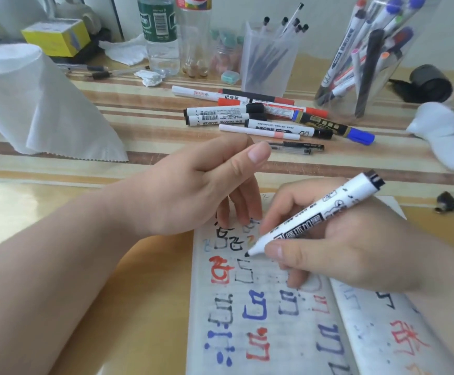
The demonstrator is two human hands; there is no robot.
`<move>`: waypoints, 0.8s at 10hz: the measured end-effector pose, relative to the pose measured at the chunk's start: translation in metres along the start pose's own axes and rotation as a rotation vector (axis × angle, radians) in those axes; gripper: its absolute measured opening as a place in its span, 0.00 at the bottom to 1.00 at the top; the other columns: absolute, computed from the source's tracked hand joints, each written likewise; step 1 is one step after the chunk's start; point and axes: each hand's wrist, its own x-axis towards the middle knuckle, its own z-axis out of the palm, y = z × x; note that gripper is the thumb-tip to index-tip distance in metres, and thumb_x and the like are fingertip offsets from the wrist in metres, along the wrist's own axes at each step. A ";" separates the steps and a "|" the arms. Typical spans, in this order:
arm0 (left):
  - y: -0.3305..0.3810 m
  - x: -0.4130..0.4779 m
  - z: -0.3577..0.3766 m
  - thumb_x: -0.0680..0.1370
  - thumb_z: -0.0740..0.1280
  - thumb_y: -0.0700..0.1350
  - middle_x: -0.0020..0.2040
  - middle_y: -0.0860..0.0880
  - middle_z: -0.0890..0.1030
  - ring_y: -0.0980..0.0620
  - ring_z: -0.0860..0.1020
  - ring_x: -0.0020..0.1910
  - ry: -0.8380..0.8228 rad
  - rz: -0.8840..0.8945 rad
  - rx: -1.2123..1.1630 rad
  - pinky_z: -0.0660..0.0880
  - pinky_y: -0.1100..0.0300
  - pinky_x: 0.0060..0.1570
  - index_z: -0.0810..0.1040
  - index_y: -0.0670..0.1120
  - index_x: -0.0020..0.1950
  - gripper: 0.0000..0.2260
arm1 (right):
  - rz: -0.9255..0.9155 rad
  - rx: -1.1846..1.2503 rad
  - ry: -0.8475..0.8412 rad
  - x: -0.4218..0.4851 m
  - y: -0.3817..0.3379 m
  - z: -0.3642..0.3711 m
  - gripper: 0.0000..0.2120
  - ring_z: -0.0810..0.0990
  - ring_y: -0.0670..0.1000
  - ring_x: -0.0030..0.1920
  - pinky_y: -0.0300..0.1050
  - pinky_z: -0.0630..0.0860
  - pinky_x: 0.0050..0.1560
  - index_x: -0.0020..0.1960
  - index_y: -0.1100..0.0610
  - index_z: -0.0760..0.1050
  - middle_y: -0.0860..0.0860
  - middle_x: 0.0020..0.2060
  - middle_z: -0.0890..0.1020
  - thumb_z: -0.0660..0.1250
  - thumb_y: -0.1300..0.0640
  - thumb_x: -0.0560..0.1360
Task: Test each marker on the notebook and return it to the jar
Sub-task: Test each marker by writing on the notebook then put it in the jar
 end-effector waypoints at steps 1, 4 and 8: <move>0.004 0.000 0.001 0.82 0.58 0.62 0.40 0.43 0.85 0.41 0.85 0.41 -0.018 -0.010 0.009 0.82 0.41 0.39 0.73 0.50 0.40 0.19 | -0.016 -0.041 0.048 0.000 -0.001 0.006 0.05 0.85 0.54 0.28 0.43 0.78 0.28 0.42 0.53 0.80 0.50 0.30 0.82 0.74 0.55 0.68; 0.003 0.001 0.000 0.81 0.58 0.58 0.41 0.42 0.86 0.41 0.85 0.41 -0.039 -0.069 -0.004 0.82 0.42 0.42 0.73 0.43 0.44 0.18 | 0.044 -0.357 0.024 0.004 -0.008 0.013 0.08 0.85 0.41 0.38 0.36 0.80 0.41 0.38 0.43 0.81 0.40 0.35 0.85 0.74 0.48 0.75; -0.003 0.003 -0.001 0.80 0.53 0.46 0.41 0.40 0.86 0.39 0.83 0.41 -0.078 -0.070 -0.079 0.79 0.48 0.38 0.70 0.38 0.47 0.13 | 0.031 -0.324 0.027 0.002 -0.004 0.013 0.10 0.84 0.42 0.35 0.38 0.81 0.40 0.35 0.43 0.81 0.42 0.33 0.85 0.76 0.50 0.73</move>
